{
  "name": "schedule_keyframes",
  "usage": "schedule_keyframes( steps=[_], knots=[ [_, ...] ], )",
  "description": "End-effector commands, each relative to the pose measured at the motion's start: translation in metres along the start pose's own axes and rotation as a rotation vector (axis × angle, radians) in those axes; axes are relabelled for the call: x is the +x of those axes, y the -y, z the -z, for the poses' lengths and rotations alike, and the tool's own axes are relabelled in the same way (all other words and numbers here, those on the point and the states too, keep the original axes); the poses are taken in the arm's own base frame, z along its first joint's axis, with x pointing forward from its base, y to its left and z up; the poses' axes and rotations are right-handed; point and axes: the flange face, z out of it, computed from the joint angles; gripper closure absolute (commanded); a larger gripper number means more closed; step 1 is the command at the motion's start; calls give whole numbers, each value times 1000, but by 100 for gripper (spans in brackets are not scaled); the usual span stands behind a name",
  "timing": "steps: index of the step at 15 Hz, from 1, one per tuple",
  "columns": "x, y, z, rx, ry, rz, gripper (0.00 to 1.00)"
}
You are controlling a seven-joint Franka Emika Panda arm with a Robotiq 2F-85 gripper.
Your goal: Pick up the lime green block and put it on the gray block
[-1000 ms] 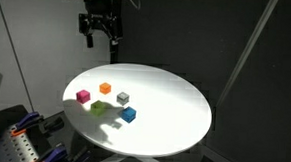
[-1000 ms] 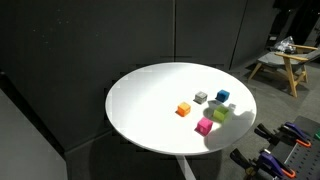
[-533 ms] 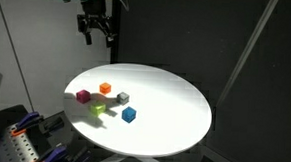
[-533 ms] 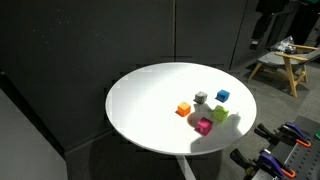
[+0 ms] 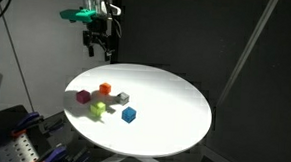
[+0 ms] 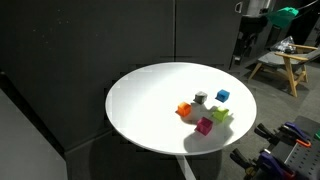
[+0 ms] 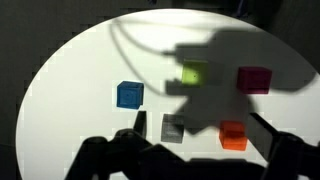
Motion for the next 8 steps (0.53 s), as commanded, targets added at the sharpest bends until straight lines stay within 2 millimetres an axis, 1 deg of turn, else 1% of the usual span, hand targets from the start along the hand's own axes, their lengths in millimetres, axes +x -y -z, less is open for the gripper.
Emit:
schedule_keyframes(
  steps=[1,8],
  knots=[
    [3,2,-26,46,21,-60,0],
    [10,10,-68,104,21,-64,0]
  ],
)
